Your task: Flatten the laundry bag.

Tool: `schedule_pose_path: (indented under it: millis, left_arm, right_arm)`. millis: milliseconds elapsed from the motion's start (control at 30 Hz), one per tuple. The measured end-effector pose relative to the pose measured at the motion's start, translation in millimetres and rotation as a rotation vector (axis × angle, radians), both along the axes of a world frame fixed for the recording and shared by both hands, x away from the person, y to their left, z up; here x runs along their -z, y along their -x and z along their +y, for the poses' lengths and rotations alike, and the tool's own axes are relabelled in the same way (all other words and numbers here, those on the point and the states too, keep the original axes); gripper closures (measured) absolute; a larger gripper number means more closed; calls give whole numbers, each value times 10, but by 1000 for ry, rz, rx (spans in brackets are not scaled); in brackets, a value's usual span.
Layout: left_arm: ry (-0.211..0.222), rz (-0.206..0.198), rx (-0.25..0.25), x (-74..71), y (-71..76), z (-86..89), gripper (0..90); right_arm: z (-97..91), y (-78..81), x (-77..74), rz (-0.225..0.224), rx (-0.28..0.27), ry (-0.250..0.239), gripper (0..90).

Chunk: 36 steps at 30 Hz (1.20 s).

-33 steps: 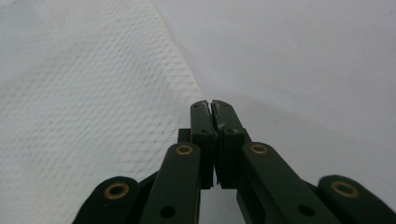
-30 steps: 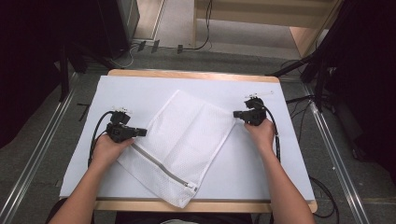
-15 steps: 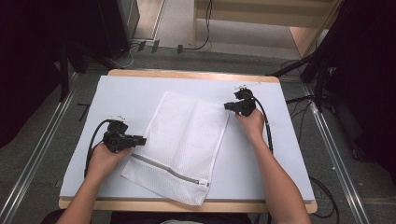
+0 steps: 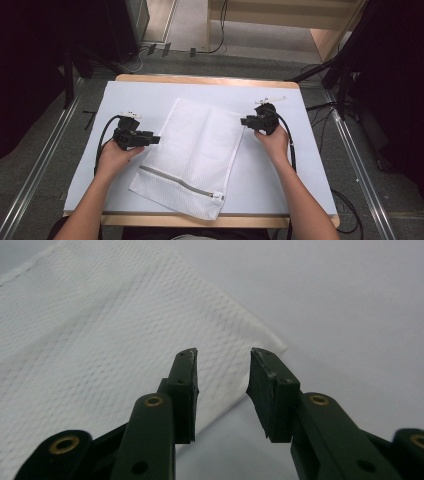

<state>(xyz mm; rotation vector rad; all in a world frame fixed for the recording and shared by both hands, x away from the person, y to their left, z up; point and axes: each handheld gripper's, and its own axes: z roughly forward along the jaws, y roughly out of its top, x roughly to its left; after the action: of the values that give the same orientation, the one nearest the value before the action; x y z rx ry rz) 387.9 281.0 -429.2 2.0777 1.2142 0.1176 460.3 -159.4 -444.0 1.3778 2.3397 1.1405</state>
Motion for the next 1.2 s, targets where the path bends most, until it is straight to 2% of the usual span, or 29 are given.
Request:
schedule_pose_path:
  millis: [267,367,467,633,767,933,1200]
  left_arm:
    - [-15,20,8,48,-187,-76,547]
    - [-1,34,17,60,-230,-106,541]
    - [-22,28,28,62,-259,-120,543]
    - [-20,30,28,95,-290,-138,545]
    - [-39,19,29,116,-320,-171,557]
    - [-61,36,19,160,-368,-170,556]
    - [-41,61,16,192,-379,-146,603]
  right_arm:
    - [15,323,38,18,10,-3,654]
    - [25,435,41,14,7,-6,653]
    - [29,582,42,19,9,-10,650]
    - [54,764,67,31,0,-15,644]
    - [109,893,83,27,-7,-17,636]
    - [175,971,121,35,-14,-6,624]
    - [270,964,223,82,-21,-7,568]
